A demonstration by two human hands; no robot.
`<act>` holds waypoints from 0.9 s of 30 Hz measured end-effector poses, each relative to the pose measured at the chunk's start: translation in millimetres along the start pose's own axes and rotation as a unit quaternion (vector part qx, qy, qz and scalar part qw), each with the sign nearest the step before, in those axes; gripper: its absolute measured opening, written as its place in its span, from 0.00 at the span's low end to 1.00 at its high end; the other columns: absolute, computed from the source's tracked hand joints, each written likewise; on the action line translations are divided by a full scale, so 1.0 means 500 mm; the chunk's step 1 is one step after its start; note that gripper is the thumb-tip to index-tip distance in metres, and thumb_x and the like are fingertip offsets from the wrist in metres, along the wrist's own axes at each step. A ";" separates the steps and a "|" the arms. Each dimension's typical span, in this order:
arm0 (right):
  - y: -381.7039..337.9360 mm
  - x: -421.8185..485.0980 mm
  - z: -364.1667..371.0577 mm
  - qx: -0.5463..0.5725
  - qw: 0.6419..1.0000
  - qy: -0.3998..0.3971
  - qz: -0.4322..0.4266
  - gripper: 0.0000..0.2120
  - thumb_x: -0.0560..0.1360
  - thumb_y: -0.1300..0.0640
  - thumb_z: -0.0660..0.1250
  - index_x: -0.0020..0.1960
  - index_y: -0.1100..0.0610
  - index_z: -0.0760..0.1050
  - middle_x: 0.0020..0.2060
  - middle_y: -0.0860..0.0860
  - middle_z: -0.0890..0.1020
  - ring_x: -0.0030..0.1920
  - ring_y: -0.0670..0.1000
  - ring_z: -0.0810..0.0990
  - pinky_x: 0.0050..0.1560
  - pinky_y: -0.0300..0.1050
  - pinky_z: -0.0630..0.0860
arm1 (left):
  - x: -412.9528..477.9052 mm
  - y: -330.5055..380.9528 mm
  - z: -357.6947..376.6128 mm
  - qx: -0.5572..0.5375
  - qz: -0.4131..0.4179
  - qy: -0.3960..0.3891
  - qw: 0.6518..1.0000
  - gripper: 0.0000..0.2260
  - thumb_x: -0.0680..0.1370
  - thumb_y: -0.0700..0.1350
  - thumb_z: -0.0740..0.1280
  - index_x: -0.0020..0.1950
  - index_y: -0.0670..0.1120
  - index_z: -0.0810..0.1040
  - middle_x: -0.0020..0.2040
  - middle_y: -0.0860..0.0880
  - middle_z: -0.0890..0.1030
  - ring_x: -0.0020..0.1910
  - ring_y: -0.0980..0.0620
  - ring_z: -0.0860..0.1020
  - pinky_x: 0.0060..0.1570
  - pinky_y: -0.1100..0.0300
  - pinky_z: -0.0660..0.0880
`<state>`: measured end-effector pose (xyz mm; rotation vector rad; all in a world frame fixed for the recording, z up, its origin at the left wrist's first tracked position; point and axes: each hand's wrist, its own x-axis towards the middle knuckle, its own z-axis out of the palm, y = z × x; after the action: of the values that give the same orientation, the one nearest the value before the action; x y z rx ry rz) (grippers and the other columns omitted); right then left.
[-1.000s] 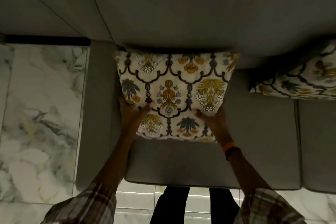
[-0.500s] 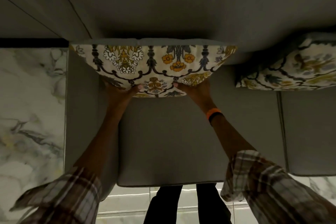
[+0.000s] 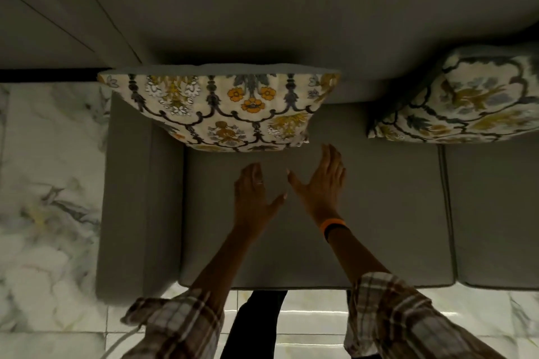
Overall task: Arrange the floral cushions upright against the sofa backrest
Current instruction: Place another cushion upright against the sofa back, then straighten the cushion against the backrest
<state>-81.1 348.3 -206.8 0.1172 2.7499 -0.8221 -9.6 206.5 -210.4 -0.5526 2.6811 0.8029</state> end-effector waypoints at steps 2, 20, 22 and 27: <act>0.073 0.001 -0.044 -0.040 0.999 -0.001 -0.019 0.49 0.73 0.37 0.73 0.84 0.59 0.57 0.83 0.59 0.61 0.83 0.62 0.58 0.81 0.66 0.54 | -0.005 0.066 0.044 0.047 0.066 -0.001 0.997 0.41 0.75 0.66 0.59 0.79 0.40 0.56 0.78 0.38 0.64 0.77 0.37 0.63 0.73 0.37 0.65; 0.698 0.488 -0.617 0.307 0.948 -0.018 -0.081 0.65 0.57 0.44 0.90 0.79 0.67 0.56 0.74 0.59 0.75 0.76 0.55 0.75 0.74 0.59 0.74 | 0.229 0.736 0.261 -0.392 0.010 0.000 0.920 0.32 0.70 0.34 0.77 0.69 0.47 0.66 0.68 0.51 0.69 0.54 0.71 0.77 0.58 0.72 0.76; 0.697 0.487 -0.629 0.318 0.944 -0.019 -0.082 0.62 0.57 0.45 0.90 0.78 0.62 0.59 0.72 0.55 0.77 0.75 0.52 0.76 0.74 0.55 0.75 | 0.217 0.758 0.270 -0.386 -0.040 0.006 0.921 0.29 0.71 0.41 0.78 0.69 0.41 0.71 0.66 0.45 0.76 0.56 0.57 0.79 0.65 0.56 0.77; 0.731 0.466 -0.651 0.345 0.933 0.035 -0.098 0.60 0.59 0.50 0.89 0.79 0.62 0.58 0.74 0.58 0.75 0.76 0.52 0.75 0.71 0.38 0.75 | 0.216 0.761 0.301 -0.359 0.044 0.049 0.931 0.36 0.68 0.35 0.78 0.74 0.41 0.67 0.66 0.51 0.79 0.64 0.60 0.78 0.61 0.63 0.77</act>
<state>-324.8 832.6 -202.6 0.0027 2.4221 -1.8376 -247.0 556.5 -195.7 -0.6353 2.4431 1.8446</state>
